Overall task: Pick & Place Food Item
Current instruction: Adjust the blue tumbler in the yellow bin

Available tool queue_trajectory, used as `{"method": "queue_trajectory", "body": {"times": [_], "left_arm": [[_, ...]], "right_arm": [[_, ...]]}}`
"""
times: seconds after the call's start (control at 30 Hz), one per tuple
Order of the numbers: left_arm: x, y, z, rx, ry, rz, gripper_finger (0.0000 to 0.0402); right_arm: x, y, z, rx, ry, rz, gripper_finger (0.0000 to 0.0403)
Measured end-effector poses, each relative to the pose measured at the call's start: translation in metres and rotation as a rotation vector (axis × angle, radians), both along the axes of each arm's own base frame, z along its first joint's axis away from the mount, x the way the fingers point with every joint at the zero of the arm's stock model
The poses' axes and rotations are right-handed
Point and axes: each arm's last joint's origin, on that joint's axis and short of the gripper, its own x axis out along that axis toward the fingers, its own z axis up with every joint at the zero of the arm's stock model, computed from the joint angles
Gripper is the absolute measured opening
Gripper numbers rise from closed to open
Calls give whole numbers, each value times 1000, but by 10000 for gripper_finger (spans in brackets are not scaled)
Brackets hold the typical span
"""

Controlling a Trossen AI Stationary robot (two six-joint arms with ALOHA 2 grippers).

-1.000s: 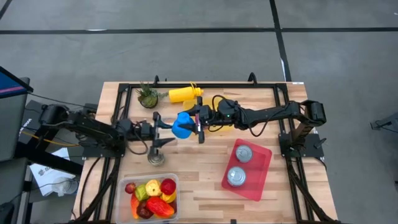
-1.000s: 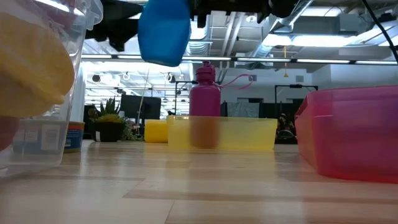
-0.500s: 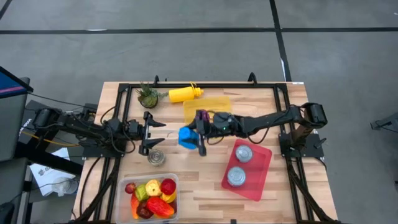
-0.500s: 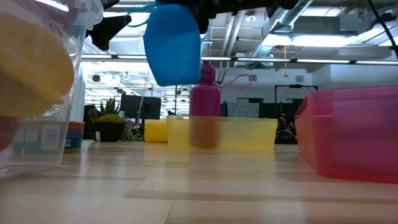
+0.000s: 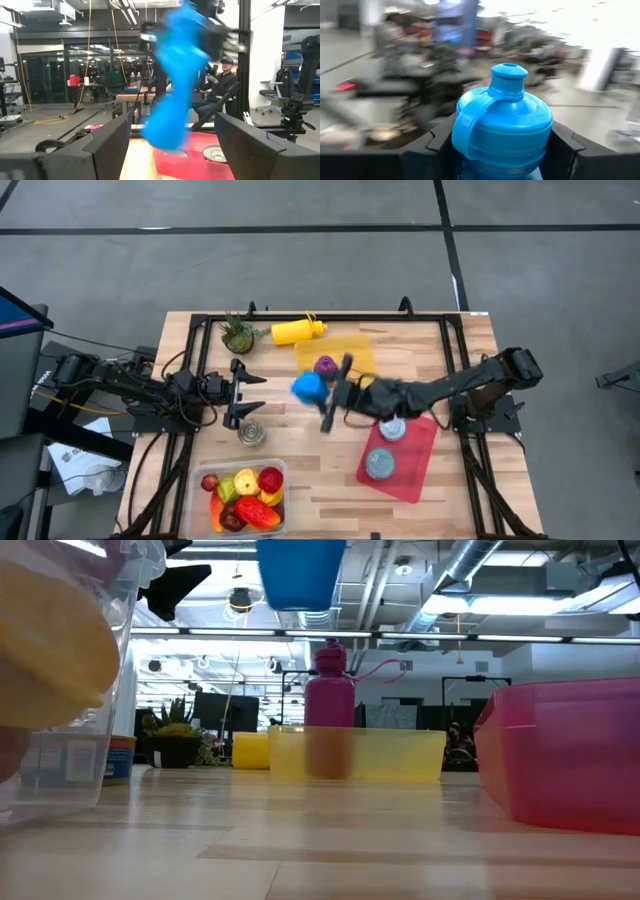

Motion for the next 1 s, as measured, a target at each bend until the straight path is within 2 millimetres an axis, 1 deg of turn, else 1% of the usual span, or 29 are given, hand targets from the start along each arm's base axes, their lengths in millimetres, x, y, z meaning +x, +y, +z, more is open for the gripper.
{"method": "queue_trajectory", "body": {"times": [0.1,0.2,0.37,0.53,0.7,0.77,0.9,1.0], "left_arm": [[0,0,0,0,0,0,280],[0,0,0,1,3,0,280],[0,0,-1,-3,8,-1,280],[0,0,-1,-3,9,-1,280],[0,0,-1,-4,10,-1,280],[0,0,-1,-3,12,-1,280],[0,0,-2,-3,16,-1,280],[0,0,-2,-6,16,-2,280]], "right_arm": [[-6,-19,14,-13,-42,-128,192],[-10,-43,24,-34,-60,-240,192],[-12,-81,28,-63,-45,-407,192],[-15,-117,25,-48,-16,-578,192],[-19,-147,15,43,17,-669,192],[-22,-157,7,81,11,-696,192],[-29,-170,-17,138,15,-738,192],[-36,-174,-38,188,-1,-752,192]]}}
